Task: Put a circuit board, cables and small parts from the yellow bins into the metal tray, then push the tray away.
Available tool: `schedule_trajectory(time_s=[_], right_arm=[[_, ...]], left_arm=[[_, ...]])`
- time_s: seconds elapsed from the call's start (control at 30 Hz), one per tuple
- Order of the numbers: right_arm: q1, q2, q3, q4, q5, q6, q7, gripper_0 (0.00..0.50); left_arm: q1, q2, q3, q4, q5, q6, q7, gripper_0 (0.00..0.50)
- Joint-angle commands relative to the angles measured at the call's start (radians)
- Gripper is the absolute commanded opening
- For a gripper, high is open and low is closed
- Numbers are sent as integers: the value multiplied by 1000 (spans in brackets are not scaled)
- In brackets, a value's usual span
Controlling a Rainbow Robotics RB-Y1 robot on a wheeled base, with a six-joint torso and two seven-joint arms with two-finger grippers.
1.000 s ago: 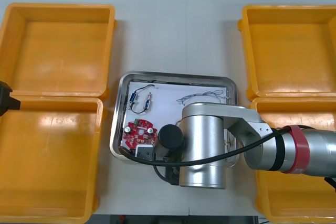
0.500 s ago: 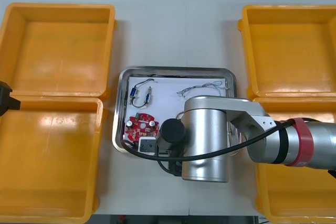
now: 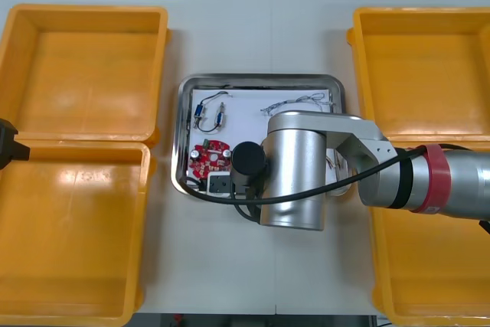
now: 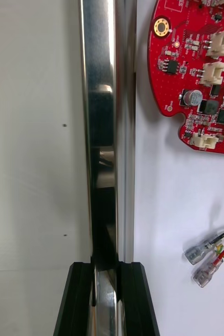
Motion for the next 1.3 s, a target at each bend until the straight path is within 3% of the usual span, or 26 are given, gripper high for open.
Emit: schedule_trajectory(time_s=[0.03,0.5,0.7,1.3], right_arm=[[-81,9,9,32,-37,-25,43,74],[-142,10,0,130,-57,-83,92,60],[-182,16,0,197,-109,-132,117,58],[-238,44,0,320,-112,-197,212,47]], left_arm=[[21,-9,29,-31,-9,6,-104,500],[21,-9,29,-31,-9,6,-104,500],[21,-9,29,-31,-9,6,-104,500],[21,-9,29,-31,-9,6,-104,500]])
